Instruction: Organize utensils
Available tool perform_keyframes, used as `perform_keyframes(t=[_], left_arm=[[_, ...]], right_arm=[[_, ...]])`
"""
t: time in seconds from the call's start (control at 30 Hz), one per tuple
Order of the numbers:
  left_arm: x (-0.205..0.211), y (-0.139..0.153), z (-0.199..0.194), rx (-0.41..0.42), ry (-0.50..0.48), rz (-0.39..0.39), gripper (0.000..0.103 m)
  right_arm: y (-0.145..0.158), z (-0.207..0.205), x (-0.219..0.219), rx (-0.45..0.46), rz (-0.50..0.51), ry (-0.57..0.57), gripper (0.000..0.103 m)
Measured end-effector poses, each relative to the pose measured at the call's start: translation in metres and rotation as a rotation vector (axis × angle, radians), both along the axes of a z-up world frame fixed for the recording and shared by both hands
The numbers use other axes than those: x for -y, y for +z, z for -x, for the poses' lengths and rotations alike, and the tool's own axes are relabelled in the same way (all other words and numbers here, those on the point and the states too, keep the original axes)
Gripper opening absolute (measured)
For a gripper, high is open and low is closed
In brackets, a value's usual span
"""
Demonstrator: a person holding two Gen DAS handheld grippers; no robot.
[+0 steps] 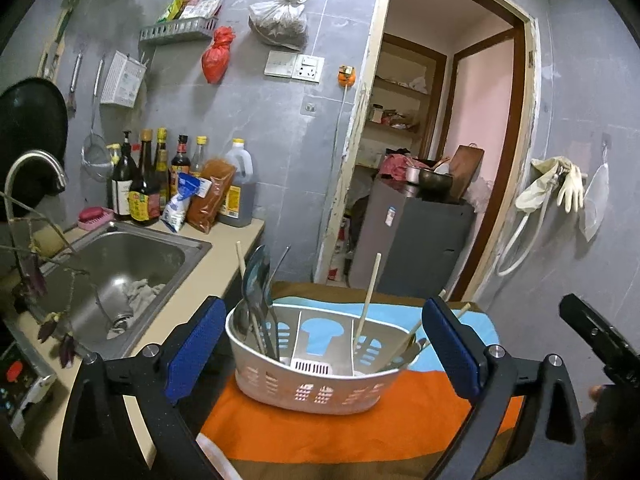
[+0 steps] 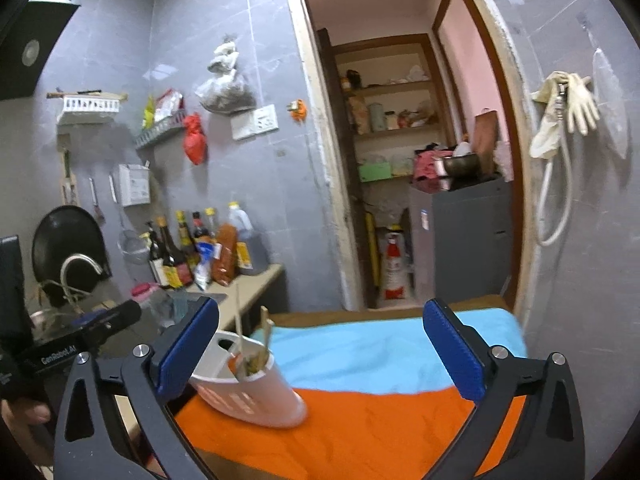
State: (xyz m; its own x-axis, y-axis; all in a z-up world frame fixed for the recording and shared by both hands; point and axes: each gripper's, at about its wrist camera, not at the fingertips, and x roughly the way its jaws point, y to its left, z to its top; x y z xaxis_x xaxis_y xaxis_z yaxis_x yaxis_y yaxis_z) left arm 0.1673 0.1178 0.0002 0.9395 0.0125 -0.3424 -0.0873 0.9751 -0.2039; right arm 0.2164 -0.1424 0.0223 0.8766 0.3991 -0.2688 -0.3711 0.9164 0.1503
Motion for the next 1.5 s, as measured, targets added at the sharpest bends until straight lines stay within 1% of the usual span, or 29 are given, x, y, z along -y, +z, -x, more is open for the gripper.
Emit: perform_keyframes(t=[0.1, 0.3, 0.47, 0.77, 0.97, 1.13, 1.27, 1.5], left_arm=[[0.009, -0.003, 0.01, -0.007, 0.021, -0.032, 0.096], [0.031, -0.005, 0.036, -0.016, 0.011, -0.087, 0.096], [0.047, -0.004, 0.064, -0.023, 0.019, -0.11, 0.096], [0.067, 0.0, 0.117, -0.026, 0.022, -0.108, 0.097], [0.075, 0.0, 0.15, -0.043, -0.001, -0.099, 0.097], [0.079, -0.001, 0.173, -0.046, -0.024, -0.088, 0.097], [0.085, -0.002, 0.189, -0.047, -0.026, -0.104, 0.097], [0.088, -0.001, 0.196, -0.041, -0.026, -0.099, 0.097]], right_arm=[[-0.002, 0.009, 0.012, -0.03, 0.018, -0.015, 0.103], [-0.002, 0.038, 0.032, -0.064, 0.062, -0.059, 0.103], [0.002, 0.069, 0.051, -0.085, 0.081, -0.098, 0.103], [0.003, 0.13, 0.081, -0.106, 0.077, -0.125, 0.103], [0.005, 0.165, 0.096, -0.118, 0.059, -0.123, 0.103], [0.007, 0.184, 0.099, -0.115, 0.052, -0.117, 0.103], [0.009, 0.195, 0.099, -0.115, 0.051, -0.106, 0.103], [0.011, 0.204, 0.098, -0.1, 0.063, -0.103, 0.103]])
